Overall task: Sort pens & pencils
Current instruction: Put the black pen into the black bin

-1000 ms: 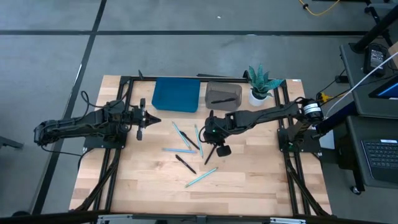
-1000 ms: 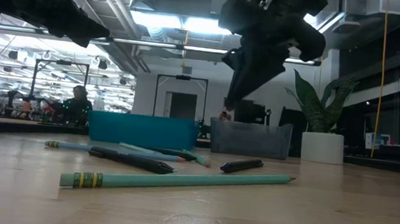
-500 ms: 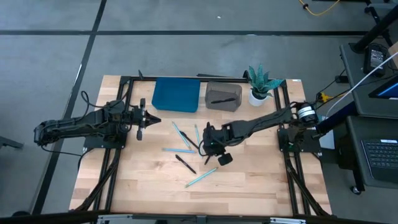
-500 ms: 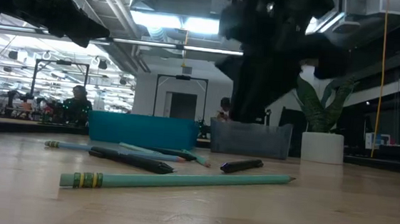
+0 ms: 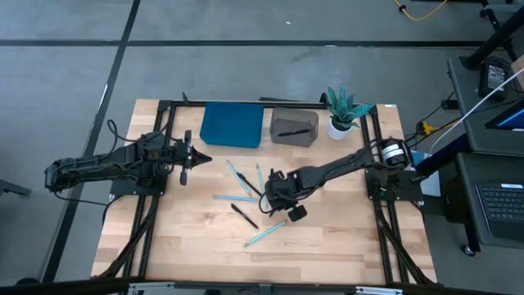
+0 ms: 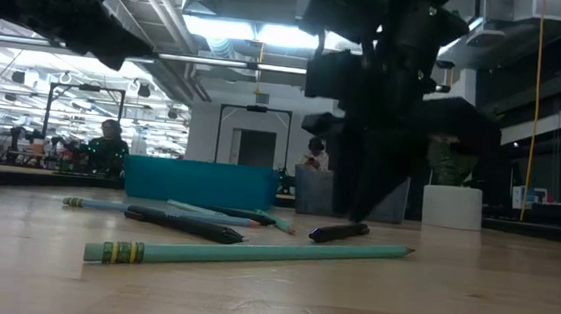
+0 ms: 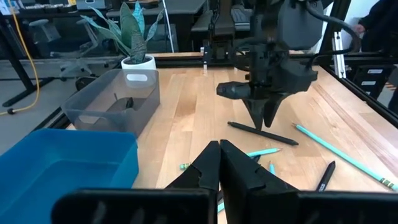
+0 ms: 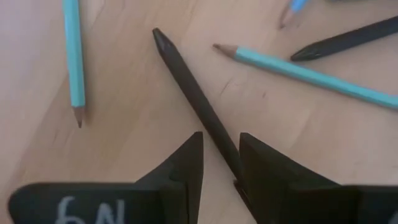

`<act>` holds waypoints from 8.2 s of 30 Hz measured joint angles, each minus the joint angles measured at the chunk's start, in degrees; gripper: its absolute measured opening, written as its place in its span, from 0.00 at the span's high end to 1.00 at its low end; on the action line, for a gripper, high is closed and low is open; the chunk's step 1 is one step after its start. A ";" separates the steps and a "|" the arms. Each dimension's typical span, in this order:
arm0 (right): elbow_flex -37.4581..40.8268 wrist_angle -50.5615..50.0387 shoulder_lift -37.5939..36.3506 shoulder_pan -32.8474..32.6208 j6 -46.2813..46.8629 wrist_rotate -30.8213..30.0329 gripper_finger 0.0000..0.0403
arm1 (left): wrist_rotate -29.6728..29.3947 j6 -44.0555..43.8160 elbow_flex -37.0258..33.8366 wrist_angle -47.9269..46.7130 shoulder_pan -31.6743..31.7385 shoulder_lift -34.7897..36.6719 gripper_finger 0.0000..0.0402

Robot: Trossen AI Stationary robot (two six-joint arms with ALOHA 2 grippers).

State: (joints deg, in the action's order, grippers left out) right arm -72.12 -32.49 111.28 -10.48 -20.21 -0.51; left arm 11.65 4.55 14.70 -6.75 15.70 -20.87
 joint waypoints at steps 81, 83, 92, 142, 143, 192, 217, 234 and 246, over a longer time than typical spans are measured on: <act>-16.59 -14.19 5.29 3.73 1.91 5.04 0.93 | 0.01 2.08 0.00 -1.94 0.02 -0.01 0.98; -17.55 -15.51 5.02 3.74 1.90 4.74 0.93 | 0.00 2.14 0.00 -1.94 0.00 -0.02 0.99; -19.55 -18.55 0.55 4.92 1.97 2.09 0.93 | 0.01 2.14 0.00 -2.33 0.00 0.01 0.96; 7.69 10.22 -33.59 15.65 1.71 2.25 0.93 | 0.01 3.54 0.00 -4.80 0.02 -0.01 0.99; 9.78 12.27 -35.03 15.93 1.71 2.30 0.93 | 0.01 3.54 0.00 -4.82 0.02 -0.02 0.99; 50.93 76.52 -42.84 38.07 7.97 5.20 0.93 | -0.49 3.70 0.00 -4.02 0.02 0.01 0.98; 26.89 33.03 -28.58 44.53 3.21 9.58 0.93 | -0.49 4.96 0.00 -3.97 0.02 0.01 0.99; 19.40 18.06 -17.13 44.61 0.29 10.11 0.93 | -0.47 4.90 0.00 -3.97 0.02 0.01 0.97; 12.63 13.67 -11.19 44.61 -0.89 10.62 0.86 | -0.47 4.88 0.00 -4.01 0.02 0.01 0.97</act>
State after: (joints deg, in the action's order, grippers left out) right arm -59.48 -18.82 100.09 34.13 -21.10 10.11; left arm 11.18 9.43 14.70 -10.76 15.73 -20.86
